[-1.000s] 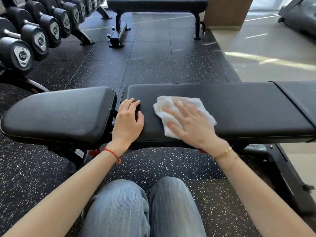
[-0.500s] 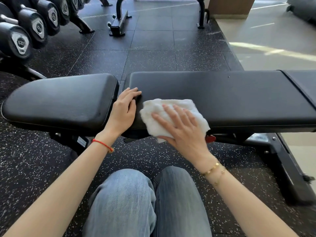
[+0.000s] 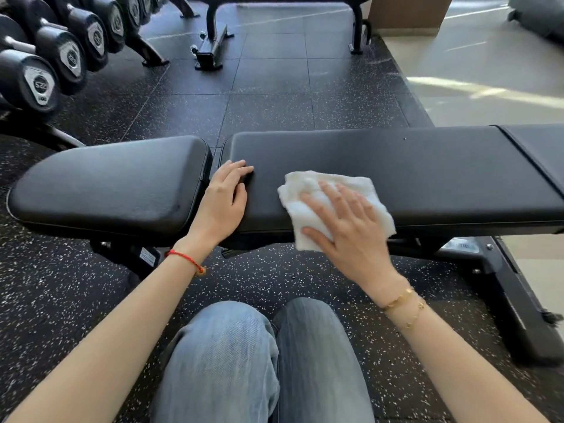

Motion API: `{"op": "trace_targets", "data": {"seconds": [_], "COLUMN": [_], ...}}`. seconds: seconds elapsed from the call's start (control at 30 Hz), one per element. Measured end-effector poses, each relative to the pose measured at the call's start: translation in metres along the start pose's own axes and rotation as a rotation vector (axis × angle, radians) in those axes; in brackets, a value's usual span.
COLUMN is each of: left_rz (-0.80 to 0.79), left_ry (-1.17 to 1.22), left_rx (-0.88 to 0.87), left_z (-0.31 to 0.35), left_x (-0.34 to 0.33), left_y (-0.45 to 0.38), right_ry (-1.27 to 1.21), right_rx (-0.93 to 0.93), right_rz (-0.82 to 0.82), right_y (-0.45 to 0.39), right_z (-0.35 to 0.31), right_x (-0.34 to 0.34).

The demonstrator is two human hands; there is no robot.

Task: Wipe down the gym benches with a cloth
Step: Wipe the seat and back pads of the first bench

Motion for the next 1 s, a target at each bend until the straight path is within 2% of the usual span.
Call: {"op": "trace_targets", "data": {"seconds": [0.1, 0.2, 0.37, 0.57, 0.73, 0.87, 1.0], "left_rz": [0.002, 0.015, 0.078, 0.102, 0.064, 0.054, 0.001], "left_ry": [-0.002, -0.027, -0.138, -0.277, -0.301, -0.262, -0.219], "left_rx": [0.015, 0.026, 0.057, 0.182, 0.328, 0.399, 0.447], "left_z": [-0.001, 0.0, 0.0, -0.023, -0.031, -0.035, -0.037], "left_x": [0.0, 0.002, 0.007, 0.0, -0.005, -0.004, -0.006], "left_y": [0.0, -0.004, -0.021, -0.051, -0.067, -0.077, -0.077], "right_ry": [-0.032, -0.087, -0.105, -0.139, -0.045, -0.166, -0.248], "right_rx": [-0.168, -0.216, -0.166, -0.077, 0.043, 0.166, 0.19], "right_rz": [-0.079, -0.175, -0.296, -0.353, -0.396, -0.525, -0.651], "right_y": [-0.009, -0.03, -0.084, -0.176, -0.234, -0.259, -0.258], "right_z": [0.042, 0.054, 0.047, 0.026, -0.009, -0.061, -0.047], "right_x": [0.008, 0.007, -0.017, -0.05, -0.068, -0.088, -0.09]}}
Point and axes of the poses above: each hand's wrist, its own y-axis away from the middle knuckle, its own x-axis out of the back of the hand, z = x × y, the point moved 7 cm from there along -y, towards the middle knuckle, and after that the axes turned 10 degrees about -x, right-handed, at the moved point
